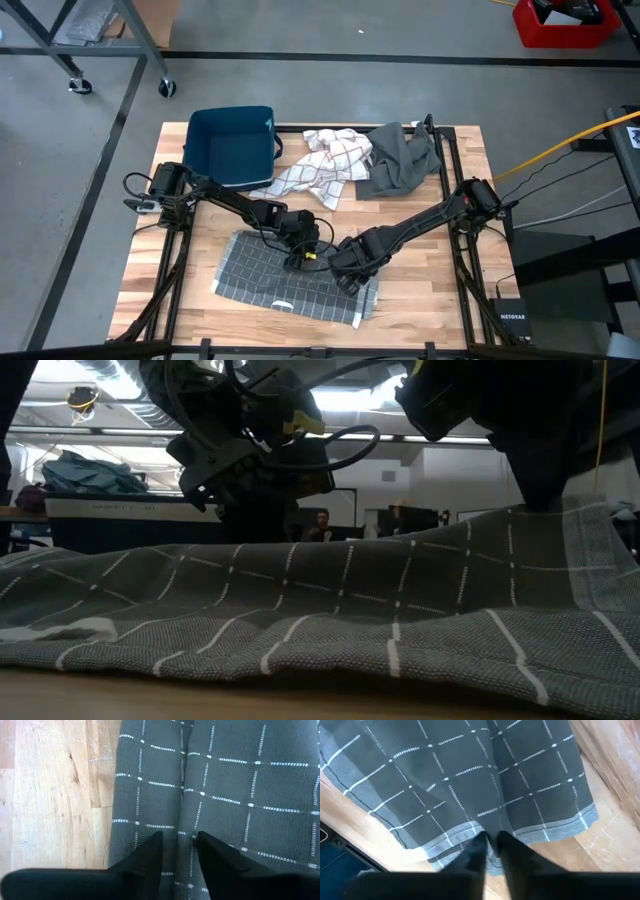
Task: Fold towel
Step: Fold the gray patterned towel
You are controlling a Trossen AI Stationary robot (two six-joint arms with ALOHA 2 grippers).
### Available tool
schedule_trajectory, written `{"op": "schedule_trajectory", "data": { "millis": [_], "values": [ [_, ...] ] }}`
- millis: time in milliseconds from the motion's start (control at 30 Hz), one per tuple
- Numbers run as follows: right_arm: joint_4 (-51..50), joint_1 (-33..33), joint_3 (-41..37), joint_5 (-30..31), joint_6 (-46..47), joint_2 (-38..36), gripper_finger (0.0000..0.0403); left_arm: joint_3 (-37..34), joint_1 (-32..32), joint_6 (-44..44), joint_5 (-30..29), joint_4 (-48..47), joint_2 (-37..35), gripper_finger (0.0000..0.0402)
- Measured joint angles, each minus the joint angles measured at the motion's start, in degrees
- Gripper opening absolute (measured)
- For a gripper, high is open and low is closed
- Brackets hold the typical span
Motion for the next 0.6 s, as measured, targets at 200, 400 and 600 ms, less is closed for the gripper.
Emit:
{"op": "schedule_trajectory", "data": {
  "millis": [200,400,600],
  "values": [
    [-1.1,0.0,0.0,0.1,-1.1,0.0,0.0019,0.0,0.0,-0.4,0.0,-0.2,0.0,0.004],
    [-5.4,0.0,0.0,2.1,-1.1,0.0,0.0008,0.0,0.0,-1.5,-0.6,-0.2,0.0,0.0007],
    [-7.6,0.0,0.0,3.7,-1.1,0.0,0.0004,0.0,0.0,-4.0,-4.4,-0.1,0.0,0.0003]
  ]
}}
